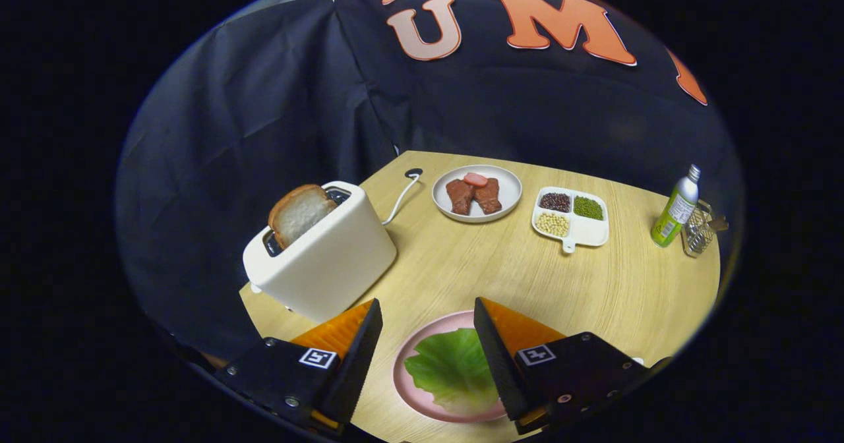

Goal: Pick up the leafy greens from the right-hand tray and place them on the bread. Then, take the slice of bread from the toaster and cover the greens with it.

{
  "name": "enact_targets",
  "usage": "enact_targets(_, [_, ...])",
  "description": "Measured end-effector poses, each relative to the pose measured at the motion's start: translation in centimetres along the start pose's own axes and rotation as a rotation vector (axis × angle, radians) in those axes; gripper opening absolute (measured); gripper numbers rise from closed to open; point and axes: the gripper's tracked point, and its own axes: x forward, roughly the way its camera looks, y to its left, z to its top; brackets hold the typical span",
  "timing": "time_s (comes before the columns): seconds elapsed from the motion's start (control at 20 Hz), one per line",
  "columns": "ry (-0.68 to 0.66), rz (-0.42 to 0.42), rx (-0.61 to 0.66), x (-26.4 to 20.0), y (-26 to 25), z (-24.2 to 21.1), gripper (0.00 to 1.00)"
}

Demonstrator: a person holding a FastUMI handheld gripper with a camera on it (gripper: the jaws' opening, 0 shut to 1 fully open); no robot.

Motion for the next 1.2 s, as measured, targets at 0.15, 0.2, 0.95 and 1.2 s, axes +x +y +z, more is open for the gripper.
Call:
enact_targets(0.15, [-0.008,0.046,-0.012,0.0,2.8,2.2,0.89])
enact_targets(0.2, [-0.009,0.061,-0.017,0.1,3.6,2.9,0.90])
enact_targets(0.95, [0.138,0.157,0.158,4.8,12.7,10.0,0.92])
enact_targets(1.2, [0.246,0.140,0.189,7.3,14.6,9.0,0.90])
